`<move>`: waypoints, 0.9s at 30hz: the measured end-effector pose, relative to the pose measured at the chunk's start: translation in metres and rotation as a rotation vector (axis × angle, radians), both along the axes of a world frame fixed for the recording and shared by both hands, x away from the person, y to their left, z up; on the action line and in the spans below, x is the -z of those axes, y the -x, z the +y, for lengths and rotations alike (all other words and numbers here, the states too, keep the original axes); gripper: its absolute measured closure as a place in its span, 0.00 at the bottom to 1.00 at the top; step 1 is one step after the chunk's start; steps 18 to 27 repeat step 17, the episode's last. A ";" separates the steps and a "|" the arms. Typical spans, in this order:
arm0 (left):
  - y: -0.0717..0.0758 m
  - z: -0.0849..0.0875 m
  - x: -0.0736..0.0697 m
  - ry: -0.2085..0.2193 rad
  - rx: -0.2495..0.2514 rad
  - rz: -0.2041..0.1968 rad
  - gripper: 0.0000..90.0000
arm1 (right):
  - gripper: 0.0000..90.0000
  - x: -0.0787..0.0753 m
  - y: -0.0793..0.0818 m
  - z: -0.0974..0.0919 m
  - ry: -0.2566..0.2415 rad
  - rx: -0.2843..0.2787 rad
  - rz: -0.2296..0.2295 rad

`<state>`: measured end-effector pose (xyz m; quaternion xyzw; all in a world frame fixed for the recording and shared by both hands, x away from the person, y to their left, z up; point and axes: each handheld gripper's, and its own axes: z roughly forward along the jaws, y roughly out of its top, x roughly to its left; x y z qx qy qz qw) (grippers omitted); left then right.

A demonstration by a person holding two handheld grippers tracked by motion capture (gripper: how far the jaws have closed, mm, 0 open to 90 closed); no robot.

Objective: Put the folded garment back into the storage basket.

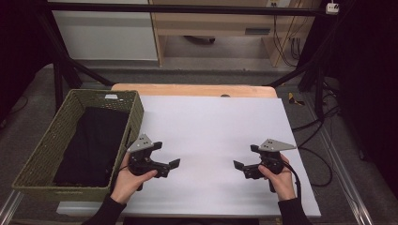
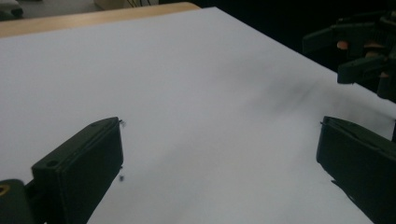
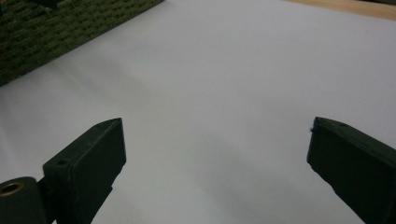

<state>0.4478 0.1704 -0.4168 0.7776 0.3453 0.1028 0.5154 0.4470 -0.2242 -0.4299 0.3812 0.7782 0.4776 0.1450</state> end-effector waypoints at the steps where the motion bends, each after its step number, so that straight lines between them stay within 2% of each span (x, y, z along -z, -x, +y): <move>1: 0.000 0.000 0.000 0.000 0.000 0.000 0.00 | 0.06 0.000 0.000 0.000 0.000 0.000 0.000; 2: 0.001 -0.003 0.010 0.004 0.010 0.013 0.00 | 0.06 0.006 0.000 -0.005 0.007 0.005 0.011; 5: 0.003 -0.006 0.025 0.002 0.024 0.025 0.00 | 0.06 0.013 0.003 -0.010 0.010 0.013 0.023; 6: 0.003 -0.007 0.028 -0.002 0.027 0.029 0.00 | 0.06 0.015 0.004 -0.012 0.012 0.015 0.026; 8: 0.004 -0.008 0.037 -0.038 0.038 0.038 0.00 | 0.06 0.018 0.006 -0.015 0.011 0.019 0.030; 11: 0.006 -0.010 0.044 -0.044 0.050 0.046 0.00 | 0.06 0.024 0.007 -0.022 0.005 0.023 0.027; 17: 0.008 -0.011 0.052 -0.060 0.052 0.050 0.00 | 0.06 0.033 0.008 -0.026 0.011 0.026 0.043; 27: 0.008 -0.011 0.052 -0.060 0.052 0.050 0.00 | 0.06 0.033 0.008 -0.026 0.011 0.026 0.043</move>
